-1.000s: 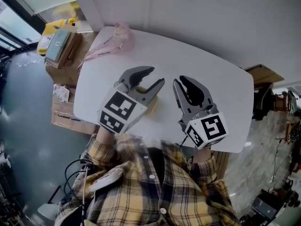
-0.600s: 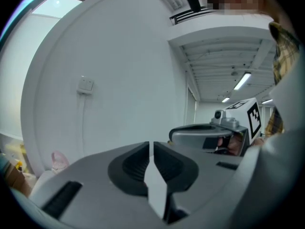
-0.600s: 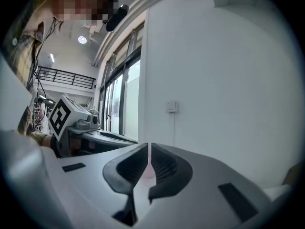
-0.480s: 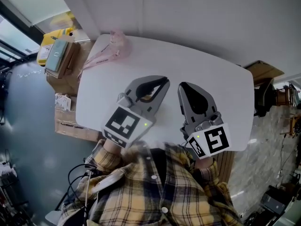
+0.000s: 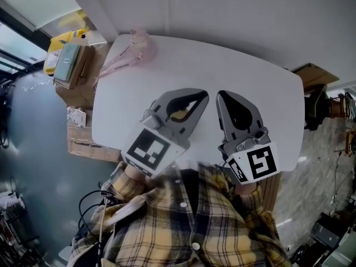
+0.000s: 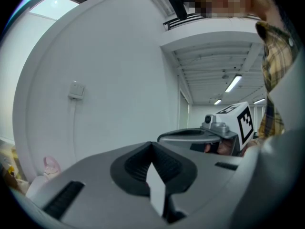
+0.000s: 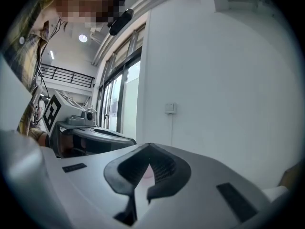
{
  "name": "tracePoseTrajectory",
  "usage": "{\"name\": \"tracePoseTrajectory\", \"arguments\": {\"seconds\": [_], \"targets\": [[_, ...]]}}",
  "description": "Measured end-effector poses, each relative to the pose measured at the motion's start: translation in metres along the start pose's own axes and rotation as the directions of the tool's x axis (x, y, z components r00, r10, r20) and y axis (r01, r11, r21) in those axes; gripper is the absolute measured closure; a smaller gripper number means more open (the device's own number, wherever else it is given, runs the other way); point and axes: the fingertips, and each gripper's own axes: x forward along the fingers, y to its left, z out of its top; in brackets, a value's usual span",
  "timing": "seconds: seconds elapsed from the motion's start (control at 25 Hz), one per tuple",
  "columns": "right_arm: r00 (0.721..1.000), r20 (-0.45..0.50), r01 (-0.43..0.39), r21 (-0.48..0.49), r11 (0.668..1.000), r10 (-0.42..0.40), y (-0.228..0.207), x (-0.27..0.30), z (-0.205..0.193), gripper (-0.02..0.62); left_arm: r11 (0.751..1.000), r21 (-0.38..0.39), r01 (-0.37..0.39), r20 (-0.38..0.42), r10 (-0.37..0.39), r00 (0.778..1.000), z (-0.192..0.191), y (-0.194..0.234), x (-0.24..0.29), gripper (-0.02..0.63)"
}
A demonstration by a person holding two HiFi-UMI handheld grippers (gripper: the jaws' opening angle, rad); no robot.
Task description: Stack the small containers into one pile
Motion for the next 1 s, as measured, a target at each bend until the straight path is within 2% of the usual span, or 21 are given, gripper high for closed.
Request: {"name": "tracePoseTrajectory", "arguments": {"seconds": [0.12, 0.36, 0.76, 1.0], "targets": [[1.000, -0.006, -0.001, -0.001, 1.000, 0.001, 0.000, 0.000, -0.002, 0.580, 0.999, 0.037, -0.002, -0.007, 0.002, 1.000, -0.002, 0.001, 0.000, 0.588], [1.000, -0.016, 0.002, -0.010, 1.000, -0.002, -0.002, -0.001, -0.001, 0.580, 0.998, 0.063, 0.000, -0.016, 0.001, 1.000, -0.004, 0.002, 0.000, 0.588], [0.999, -0.022, 0.028, 0.004, 1.000, -0.028, -0.004, -0.003, -0.006, 0.580, 0.999, 0.046, 0.011, -0.022, -0.010, 1.000, -0.006, -0.001, 0.001, 0.588], [0.998, -0.046, 0.030, 0.013, 0.999, -0.030, -0.011, -0.005, -0.009, 0.580, 0.998, 0.067, 0.012, -0.018, -0.011, 1.000, -0.002, -0.003, 0.006, 0.588]]}}
